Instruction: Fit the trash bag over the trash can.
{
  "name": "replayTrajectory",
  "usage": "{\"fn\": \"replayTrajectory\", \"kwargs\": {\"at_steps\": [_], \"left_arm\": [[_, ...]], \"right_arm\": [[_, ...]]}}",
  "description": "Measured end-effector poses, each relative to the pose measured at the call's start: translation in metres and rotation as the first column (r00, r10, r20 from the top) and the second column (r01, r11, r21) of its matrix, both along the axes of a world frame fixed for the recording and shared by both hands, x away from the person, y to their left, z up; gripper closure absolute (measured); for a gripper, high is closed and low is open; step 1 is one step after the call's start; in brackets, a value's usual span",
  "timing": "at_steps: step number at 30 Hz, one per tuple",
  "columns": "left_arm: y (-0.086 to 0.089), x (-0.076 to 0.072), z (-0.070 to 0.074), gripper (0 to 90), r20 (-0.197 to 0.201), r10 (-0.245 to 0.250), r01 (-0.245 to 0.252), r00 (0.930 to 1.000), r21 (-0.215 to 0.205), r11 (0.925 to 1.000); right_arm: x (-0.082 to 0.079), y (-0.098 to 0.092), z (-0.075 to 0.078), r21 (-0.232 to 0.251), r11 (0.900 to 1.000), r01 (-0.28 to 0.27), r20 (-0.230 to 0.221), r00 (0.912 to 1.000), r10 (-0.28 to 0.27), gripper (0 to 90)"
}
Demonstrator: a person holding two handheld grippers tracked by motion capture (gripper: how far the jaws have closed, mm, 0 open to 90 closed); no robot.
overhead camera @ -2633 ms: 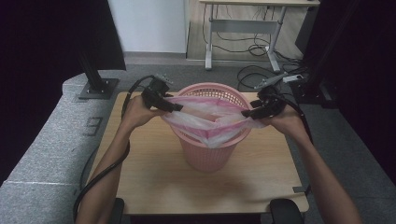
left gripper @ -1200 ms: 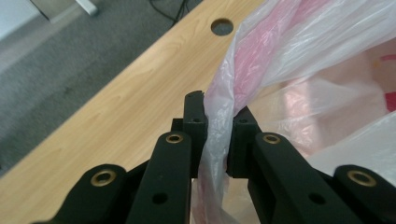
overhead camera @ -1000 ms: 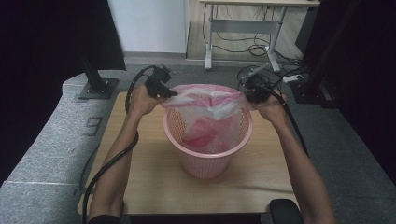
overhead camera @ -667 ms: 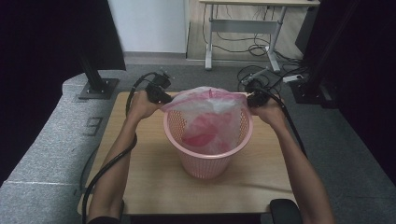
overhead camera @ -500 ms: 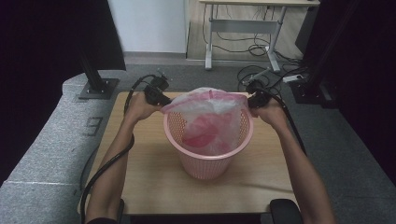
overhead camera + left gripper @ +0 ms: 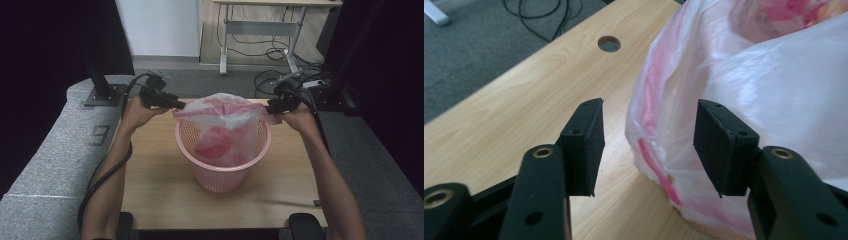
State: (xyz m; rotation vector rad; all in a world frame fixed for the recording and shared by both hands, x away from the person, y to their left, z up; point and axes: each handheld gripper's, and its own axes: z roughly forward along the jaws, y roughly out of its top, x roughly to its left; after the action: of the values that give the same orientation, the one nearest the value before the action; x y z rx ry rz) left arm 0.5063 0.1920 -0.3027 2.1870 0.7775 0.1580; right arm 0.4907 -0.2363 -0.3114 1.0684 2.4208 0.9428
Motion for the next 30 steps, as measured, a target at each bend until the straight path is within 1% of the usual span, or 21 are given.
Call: {"fn": "replayTrajectory", "kwargs": {"at_steps": [2,5,7,9,11,13,14,16,18,20,22,25,26,27,28,29,30], "left_arm": [[0.001,-0.005,0.006,43.8,0.011,-0.013,0.013,0.9999,0.008,0.9999],[0.002,-0.015,0.014,41.2,0.021,-0.042,0.041,0.9989,0.039,0.9984],[0.002,-0.021,0.019,39.2,0.024,-0.06,0.059,0.9979,0.063,0.9963],[0.004,-0.028,0.025,37.3,0.033,-0.078,0.075,0.9964,0.079,0.9941],[0.007,-0.034,0.031,33.8,0.031,-0.094,0.091,0.9951,0.086,0.9922],[0.011,-0.04,0.036,30.1,0.009,-0.118,0.117,0.9929,0.078,0.99],[0.013,-0.044,0.039,28.8,0.014,-0.132,0.13,0.9911,0.086,0.9877],[0.017,-0.052,0.043,26.0,0.02,-0.154,0.152,0.9879,0.085,0.9848],[0.019,-0.058,0.045,24.1,0.028,-0.173,0.17,0.9845,0.089,0.9815],[0.019,-0.063,0.046,21.8,0.045,-0.193,0.188,0.9802,0.092,0.9779],[0.016,-0.065,0.046,21.5,0.055,-0.218,0.212,0.9745,0.089,0.9732],[0.004,-0.066,0.045,19.6,0.075,-0.261,0.253,0.9625,0.106,0.9618],[-0.001,-0.065,0.044,19.6,0.085,-0.278,0.267,0.9569,0.12,0.9563],[-0.006,-0.065,0.044,19.6,0.09,-0.287,0.275,0.9536,0.132,0.9525],[-0.011,-0.064,0.042,19.9,0.094,-0.295,0.28,0.9509,0.145,0.949],[-0.015,-0.063,0.041,20.6,0.093,-0.303,0.287,0.9484,0.157,0.9451],[-0.019,-0.062,0.039,21.7,0.095,-0.308,0.289,0.9466,0.172,0.9418]], "right_arm": [[-0.005,-0.005,0.008,0.006,1.0,-0.019,-0.001,0.9998,0.019,43.0],[-0.014,-0.009,0.019,0.015,0.999,-0.051,0.008,0.9987,0.051,40.5],[-0.02,-0.012,0.025,0.019,0.997,-0.072,0.015,0.9973,0.072,39.6],[-0.026,-0.015,0.031,0.016,0.996,-0.086,0.021,0.9961,0.086,38.6],[-0.033,-0.019,0.037,0.016,0.995,-0.101,0.024,0.9946,0.101,38.1],[-0.039,-0.023,0.042,0.008,0.995,-0.103,0.028,0.9943,0.103,37.4],[-0.042,-0.025,0.044,0.007,0.994,-0.107,0.026,0.994,0.107,37.2],[-0.048,-0.029,0.048,0.006,0.993,-0.114,0.029,0.9931,0.114,36.2],[-0.053,-0.033,0.052,0.019,0.991,-0.132,0.03,0.9908,0.132,34.8],[-0.058,-0.033,0.055,0.033,0.987,-0.158,0.042,0.9867,0.157,33.0],[-0.06,-0.03,0.056,0.04,0.981,-0.192,0.056,0.9803,0.189,31.4],[-0.057,-0.02,0.056,0.034,0.973,-0.227,0.068,0.9721,0.224,28.8],[-0.056,-0.016,0.055,0.032,0.971,-0.236,0.068,0.97,0.233,28.7],[-0.054,-0.012,0.054,0.031,0.969,-0.245,0.069,0.9676,0.243,28.7],[-0.052,-0.008,0.053,0.029,0.967,-0.252,0.071,0.9657,0.25,29.4],[-0.05,-0.005,0.052,0.025,0.966,-0.258,0.071,0.9642,0.256,32.6],[-0.048,-0.002,0.05,0.021,0.964,-0.265,0.063,0.9626,0.263,38.1]]}}
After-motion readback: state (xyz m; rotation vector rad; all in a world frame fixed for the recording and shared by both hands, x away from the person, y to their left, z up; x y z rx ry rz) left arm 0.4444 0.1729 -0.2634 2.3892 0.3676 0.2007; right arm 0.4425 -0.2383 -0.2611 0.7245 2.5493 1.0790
